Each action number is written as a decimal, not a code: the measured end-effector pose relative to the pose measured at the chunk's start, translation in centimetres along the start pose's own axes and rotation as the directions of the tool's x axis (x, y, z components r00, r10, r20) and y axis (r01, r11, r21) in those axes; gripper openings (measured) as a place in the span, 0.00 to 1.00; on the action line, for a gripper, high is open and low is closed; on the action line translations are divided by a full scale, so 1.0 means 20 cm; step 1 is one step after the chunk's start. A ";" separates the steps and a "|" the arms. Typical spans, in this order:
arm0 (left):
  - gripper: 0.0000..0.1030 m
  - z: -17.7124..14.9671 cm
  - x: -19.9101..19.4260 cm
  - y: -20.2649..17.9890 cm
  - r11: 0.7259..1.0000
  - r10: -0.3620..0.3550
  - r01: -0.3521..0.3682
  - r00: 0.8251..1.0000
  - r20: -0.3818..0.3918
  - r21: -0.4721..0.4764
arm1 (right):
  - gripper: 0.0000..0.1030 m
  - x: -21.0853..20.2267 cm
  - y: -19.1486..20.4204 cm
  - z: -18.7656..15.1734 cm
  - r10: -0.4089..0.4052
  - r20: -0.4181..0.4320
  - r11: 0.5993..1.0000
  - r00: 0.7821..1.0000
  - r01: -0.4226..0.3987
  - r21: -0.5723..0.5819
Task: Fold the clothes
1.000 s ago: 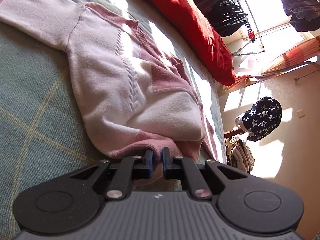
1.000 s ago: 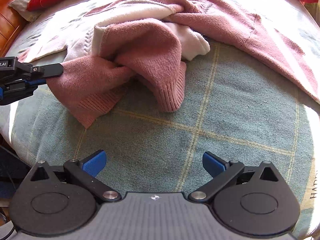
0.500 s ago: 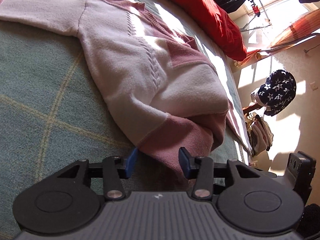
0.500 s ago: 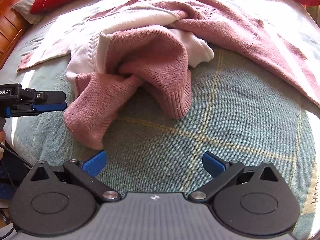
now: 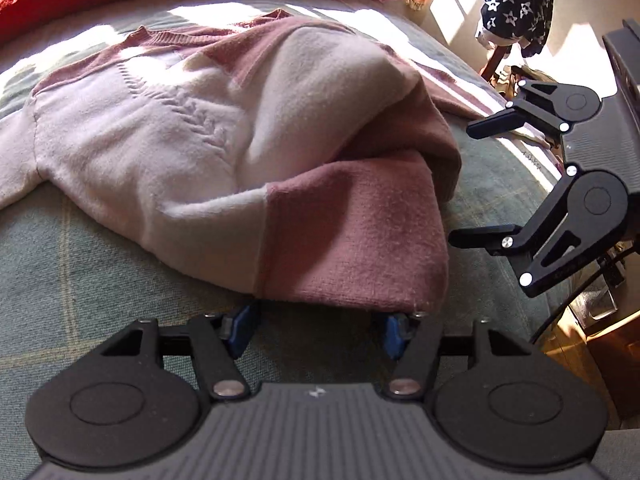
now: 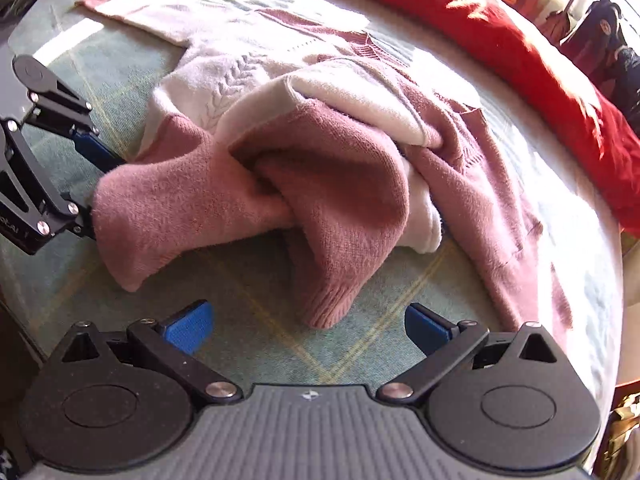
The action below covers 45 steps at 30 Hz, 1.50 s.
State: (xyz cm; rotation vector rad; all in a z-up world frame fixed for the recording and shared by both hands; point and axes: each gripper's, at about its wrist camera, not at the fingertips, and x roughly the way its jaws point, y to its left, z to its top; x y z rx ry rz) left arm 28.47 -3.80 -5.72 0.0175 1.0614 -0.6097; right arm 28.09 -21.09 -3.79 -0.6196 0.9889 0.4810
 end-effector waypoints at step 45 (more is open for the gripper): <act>0.46 0.42 -0.02 0.04 0.342 0.145 -0.336 0.942 0.304 0.877 | 1.00 -0.03 -0.57 0.36 0.114 0.185 0.906 0.976 -0.179 0.384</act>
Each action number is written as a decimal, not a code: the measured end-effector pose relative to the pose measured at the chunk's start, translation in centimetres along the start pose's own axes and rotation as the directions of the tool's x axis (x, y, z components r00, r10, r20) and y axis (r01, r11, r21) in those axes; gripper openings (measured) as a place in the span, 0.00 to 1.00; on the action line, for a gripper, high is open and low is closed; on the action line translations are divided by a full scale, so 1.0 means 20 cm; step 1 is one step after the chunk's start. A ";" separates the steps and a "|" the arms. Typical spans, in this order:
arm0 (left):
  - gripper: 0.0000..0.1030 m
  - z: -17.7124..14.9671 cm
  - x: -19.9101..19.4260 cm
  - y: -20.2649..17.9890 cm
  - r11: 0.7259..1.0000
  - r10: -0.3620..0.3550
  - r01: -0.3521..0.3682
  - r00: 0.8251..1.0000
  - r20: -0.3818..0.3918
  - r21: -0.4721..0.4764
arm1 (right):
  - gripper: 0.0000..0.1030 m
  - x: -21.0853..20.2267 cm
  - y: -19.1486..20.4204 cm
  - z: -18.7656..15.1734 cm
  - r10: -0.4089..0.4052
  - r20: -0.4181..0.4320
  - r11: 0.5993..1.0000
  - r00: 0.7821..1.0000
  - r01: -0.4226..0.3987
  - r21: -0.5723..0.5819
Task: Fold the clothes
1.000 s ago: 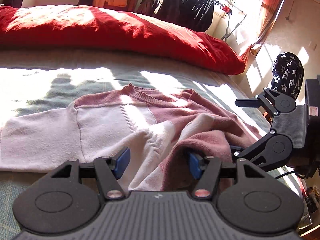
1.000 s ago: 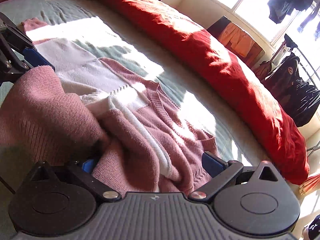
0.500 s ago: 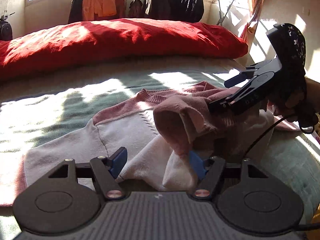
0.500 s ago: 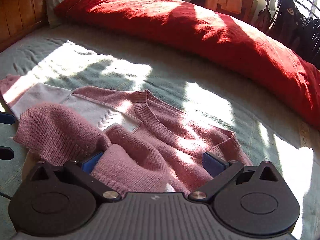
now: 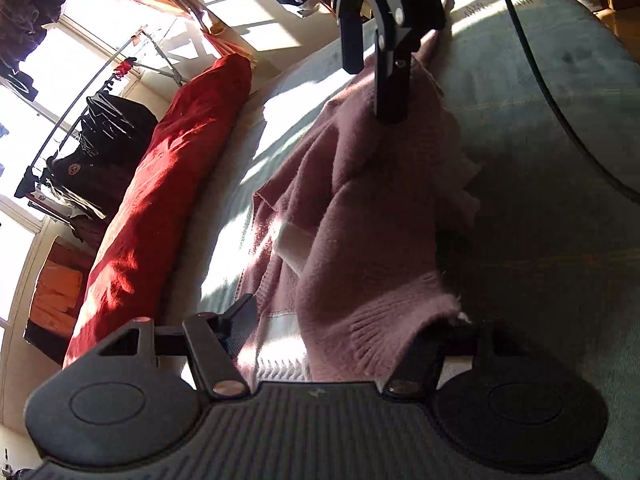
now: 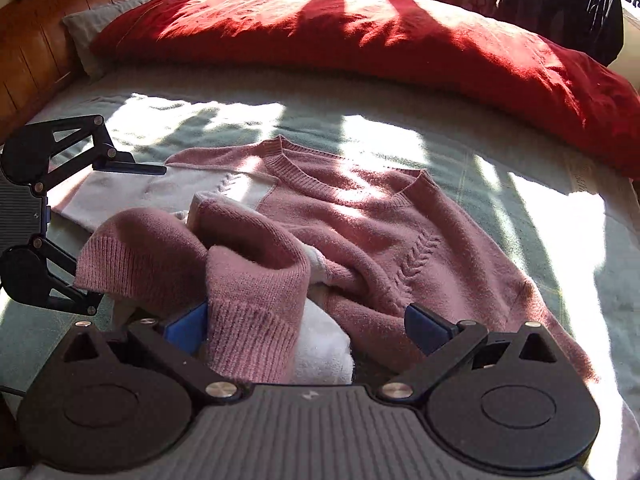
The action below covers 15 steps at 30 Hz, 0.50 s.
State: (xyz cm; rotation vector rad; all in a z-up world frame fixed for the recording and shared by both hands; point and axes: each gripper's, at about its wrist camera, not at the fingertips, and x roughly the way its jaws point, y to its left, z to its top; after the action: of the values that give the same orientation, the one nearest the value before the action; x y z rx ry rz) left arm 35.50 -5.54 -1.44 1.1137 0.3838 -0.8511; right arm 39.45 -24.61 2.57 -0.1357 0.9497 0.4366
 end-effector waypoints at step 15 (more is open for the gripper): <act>0.13 -0.29 -0.04 0.46 0.712 0.034 -0.164 0.979 -0.200 -0.682 | 1.00 -0.14 -0.04 -0.25 0.034 -0.055 0.995 0.998 -0.028 0.095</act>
State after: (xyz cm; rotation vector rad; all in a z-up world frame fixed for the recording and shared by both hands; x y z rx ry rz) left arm 42.80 1.66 2.34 0.4817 0.7178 -0.4335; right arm 34.56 -27.65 1.84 -0.0474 1.0273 0.4175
